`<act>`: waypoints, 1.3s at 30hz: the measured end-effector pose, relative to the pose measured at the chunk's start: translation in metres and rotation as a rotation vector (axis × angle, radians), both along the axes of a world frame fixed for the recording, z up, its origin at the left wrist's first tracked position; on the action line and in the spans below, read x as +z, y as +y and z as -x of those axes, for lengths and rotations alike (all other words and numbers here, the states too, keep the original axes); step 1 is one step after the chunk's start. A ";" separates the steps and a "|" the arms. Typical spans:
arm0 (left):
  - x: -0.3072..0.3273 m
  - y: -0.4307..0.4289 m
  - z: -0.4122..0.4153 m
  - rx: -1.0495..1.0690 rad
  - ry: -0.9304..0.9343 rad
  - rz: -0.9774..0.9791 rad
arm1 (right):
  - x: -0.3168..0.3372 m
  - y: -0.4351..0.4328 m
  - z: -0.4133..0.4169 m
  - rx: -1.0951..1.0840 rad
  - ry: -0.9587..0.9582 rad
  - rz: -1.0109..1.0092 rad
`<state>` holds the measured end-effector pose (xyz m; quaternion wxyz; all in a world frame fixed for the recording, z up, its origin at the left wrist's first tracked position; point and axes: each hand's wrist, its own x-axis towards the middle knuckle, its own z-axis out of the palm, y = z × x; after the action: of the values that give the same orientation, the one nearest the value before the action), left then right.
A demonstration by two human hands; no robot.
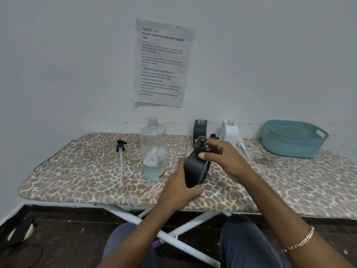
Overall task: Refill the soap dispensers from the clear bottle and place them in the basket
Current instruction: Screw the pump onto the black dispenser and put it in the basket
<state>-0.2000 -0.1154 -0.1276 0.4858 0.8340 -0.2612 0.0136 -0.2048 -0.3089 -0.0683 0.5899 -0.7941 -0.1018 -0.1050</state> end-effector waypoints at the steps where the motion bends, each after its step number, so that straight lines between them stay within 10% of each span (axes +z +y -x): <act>1: 0.000 0.000 0.000 -0.001 -0.001 0.000 | 0.000 -0.001 0.000 0.013 -0.006 -0.027; 39: -0.003 -0.001 0.000 0.007 0.000 0.043 | -0.007 0.011 -0.005 -0.156 -0.043 -0.071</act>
<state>-0.2000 -0.1161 -0.1308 0.5035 0.8243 -0.2578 0.0211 -0.1998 -0.2979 -0.0754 0.6054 -0.7758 -0.0483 -0.1712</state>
